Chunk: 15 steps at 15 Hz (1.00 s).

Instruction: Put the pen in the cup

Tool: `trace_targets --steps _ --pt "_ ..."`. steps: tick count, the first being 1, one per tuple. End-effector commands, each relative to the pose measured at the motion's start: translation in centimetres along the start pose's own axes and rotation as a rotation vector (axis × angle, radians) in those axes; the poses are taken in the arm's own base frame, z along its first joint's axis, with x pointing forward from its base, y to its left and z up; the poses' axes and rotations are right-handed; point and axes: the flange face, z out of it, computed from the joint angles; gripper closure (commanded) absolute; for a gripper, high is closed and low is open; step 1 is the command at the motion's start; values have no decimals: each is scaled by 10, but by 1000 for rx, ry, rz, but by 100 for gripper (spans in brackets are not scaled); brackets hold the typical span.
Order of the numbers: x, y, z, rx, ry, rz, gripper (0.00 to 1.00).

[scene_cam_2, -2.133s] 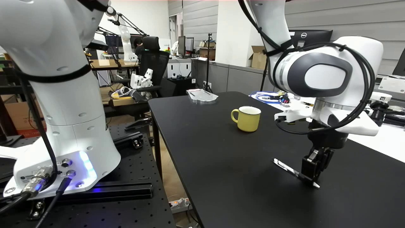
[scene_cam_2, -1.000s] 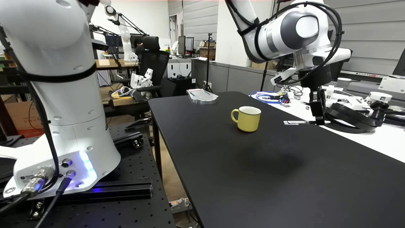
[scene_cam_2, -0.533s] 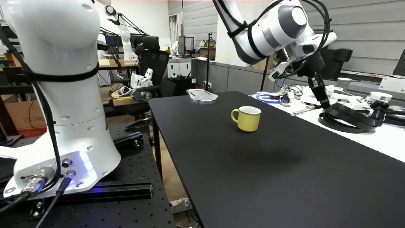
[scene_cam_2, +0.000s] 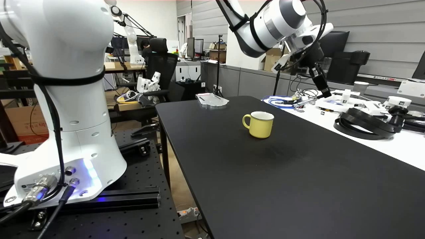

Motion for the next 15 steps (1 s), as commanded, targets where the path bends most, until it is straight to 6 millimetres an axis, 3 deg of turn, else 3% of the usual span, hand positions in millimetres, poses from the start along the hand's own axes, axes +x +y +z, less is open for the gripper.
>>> trace_targets --steps 1,15 --pt "-14 5 -19 0 -40 12 95" --pt "-59 20 -61 3 -168 -65 95"
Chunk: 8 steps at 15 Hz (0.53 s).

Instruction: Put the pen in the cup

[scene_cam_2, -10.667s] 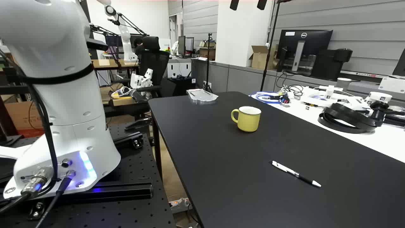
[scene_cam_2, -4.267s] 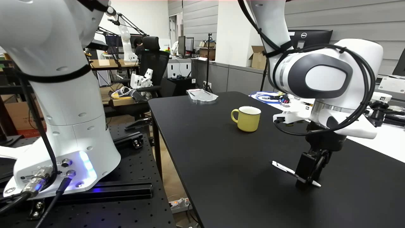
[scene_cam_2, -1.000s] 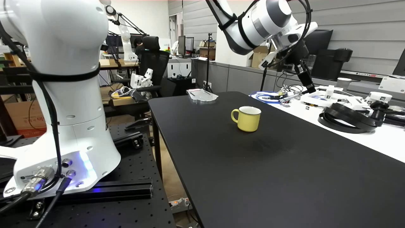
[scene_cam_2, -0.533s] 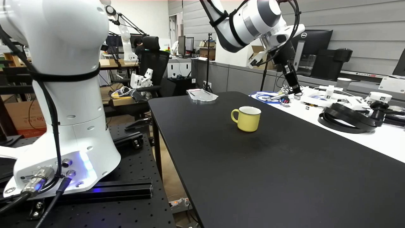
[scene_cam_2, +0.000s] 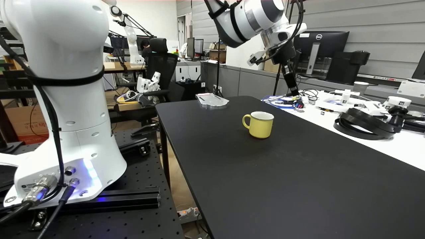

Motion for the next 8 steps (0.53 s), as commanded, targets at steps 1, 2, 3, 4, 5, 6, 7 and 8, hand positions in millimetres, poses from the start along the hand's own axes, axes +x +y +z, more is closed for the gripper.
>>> trace_targets --steps 1,2,3,4,5,6,7,8 --pt "-9 10 -13 -2 -41 21 95" --pt "-5 2 -4 0 -25 1 95" --pt "-7 2 -4 1 -31 -3 81" --pt "-8 2 -3 2 -36 -4 81" --pt "-8 3 -2 1 -38 -3 81" --pt "-8 3 -1 0 -39 -3 81" --pt "-8 3 -1 0 -39 -3 81" --pt "-8 3 -1 0 -39 -3 81"
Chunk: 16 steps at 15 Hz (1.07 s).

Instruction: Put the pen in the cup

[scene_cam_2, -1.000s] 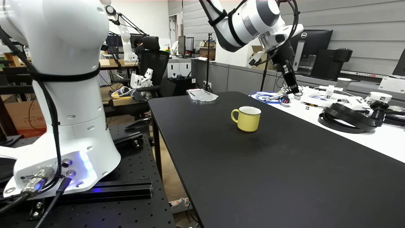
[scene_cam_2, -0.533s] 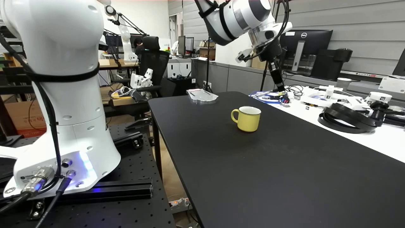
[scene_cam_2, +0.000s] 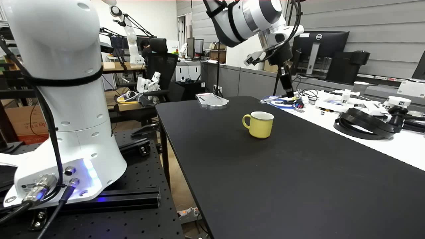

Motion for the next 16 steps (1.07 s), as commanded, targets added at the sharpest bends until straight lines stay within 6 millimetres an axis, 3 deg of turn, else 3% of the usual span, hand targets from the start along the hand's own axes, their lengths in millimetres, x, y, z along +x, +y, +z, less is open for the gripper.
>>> trace_targets --steps 1,8,9,16 --pt "1 0 0 0 0 -1 81" --pt "0 0 -1 0 0 -1 81" --pt "0 0 -1 0 0 -1 95" --pt "2 -9 -8 72 92 -19 95"
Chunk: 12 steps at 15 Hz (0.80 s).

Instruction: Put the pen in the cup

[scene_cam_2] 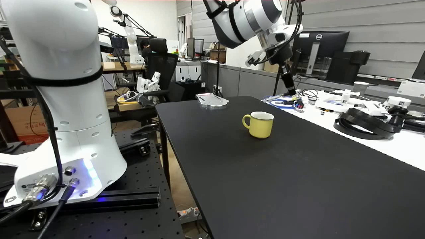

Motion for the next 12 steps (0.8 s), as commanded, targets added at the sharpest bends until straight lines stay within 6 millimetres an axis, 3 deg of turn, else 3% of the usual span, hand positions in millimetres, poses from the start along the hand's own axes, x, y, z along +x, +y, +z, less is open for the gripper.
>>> trace_targets --steps 1,12 --pt "2 -6 -4 30 56 12 95" --pt "-17 -20 11 72 132 -28 95"
